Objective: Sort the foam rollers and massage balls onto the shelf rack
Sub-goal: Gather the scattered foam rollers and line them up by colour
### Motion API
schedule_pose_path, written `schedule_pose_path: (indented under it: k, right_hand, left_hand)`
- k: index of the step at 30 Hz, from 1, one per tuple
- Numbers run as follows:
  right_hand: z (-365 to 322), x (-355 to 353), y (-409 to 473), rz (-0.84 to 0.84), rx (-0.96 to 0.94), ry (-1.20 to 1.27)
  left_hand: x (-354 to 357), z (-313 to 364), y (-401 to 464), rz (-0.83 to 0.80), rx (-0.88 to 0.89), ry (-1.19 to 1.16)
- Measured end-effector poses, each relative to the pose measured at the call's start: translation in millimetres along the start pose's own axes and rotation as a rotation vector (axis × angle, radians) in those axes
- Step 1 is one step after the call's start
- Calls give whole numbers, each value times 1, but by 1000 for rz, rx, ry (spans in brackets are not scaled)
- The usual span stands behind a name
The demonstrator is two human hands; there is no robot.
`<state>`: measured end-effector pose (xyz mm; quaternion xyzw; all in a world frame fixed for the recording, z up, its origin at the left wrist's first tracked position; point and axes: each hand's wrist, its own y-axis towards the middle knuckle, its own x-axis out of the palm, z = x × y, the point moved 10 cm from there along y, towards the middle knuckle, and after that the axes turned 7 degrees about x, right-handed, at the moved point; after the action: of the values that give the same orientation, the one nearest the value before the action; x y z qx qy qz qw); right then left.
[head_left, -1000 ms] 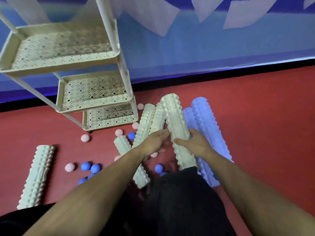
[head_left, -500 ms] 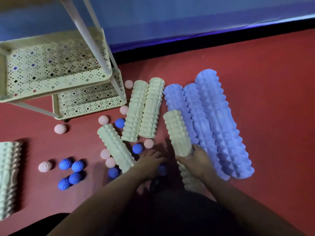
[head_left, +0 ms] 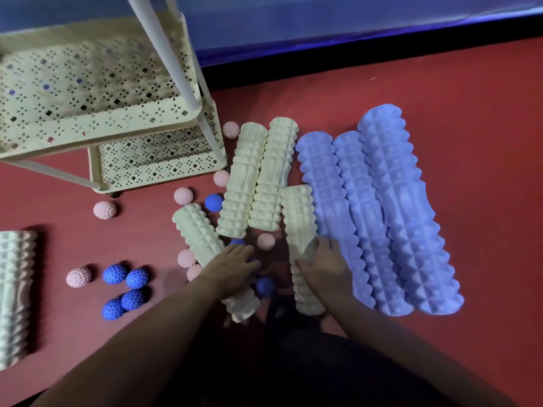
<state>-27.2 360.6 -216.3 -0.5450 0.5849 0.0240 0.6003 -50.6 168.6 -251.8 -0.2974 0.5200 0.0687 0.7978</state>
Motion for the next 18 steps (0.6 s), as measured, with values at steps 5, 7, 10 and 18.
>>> schedule_pose_path:
  k: [5, 7, 10, 18]
  right_hand:
    - [-20, -6, -1, 119, -215, -60]
    - [-30, -10, -3, 128, -343, 110]
    - [-44, 3, -3, 38, -507, -45]
    - [-37, 26, 15, -56, -506, -209]
  left_hand:
    - [-48, 1, 4, 253, -58, -102]
    - [-63, -2, 18, 289, -115, -85]
    - [-55, -20, 37, 143, -236, -121]
    - [-30, -46, 26, -118, -382, -168]
